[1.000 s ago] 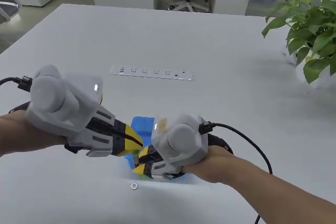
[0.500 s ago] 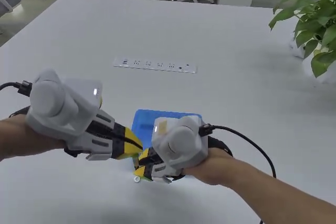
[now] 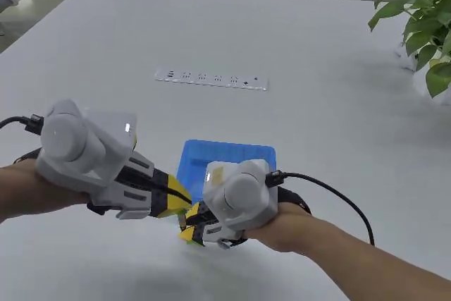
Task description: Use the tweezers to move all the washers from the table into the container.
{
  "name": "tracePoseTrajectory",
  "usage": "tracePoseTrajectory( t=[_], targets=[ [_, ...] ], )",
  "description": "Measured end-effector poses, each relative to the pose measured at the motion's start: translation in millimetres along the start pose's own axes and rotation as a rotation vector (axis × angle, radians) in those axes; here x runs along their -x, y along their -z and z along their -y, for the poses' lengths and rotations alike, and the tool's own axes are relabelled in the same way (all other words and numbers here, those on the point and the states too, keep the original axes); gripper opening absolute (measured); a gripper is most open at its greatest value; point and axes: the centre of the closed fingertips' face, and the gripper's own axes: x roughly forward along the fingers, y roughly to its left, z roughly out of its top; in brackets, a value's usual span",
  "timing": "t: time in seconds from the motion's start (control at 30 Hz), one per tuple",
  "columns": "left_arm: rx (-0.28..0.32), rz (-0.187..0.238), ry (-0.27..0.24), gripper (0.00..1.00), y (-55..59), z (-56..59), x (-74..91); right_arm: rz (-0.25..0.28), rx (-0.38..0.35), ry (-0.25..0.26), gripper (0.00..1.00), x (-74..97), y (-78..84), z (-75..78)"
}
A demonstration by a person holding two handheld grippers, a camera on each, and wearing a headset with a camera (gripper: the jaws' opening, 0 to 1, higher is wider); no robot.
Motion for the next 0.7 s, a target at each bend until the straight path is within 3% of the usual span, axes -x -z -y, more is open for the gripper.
tracePoseTrajectory(
  t=[0.7],
  targets=[
    [0.01,0.009,0.004,0.05,2.1,-1.7,-6.3,0.004,-0.029,0.001,0.13,-4.6,6.9,0.1]
  ],
)
